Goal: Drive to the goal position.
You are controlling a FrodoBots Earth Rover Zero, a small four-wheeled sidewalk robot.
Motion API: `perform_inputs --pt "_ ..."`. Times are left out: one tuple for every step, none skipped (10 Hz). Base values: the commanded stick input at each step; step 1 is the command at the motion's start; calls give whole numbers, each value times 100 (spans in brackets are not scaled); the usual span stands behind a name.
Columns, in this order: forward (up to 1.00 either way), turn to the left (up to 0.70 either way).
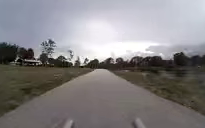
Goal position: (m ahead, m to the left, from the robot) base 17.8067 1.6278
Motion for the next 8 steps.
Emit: perform_inputs --pt "100 0" --pt "100 0" --pt "100 0" --pt "100 0" --pt "100 0" --pt "100 0" --pt "100 0" --pt "100 0"
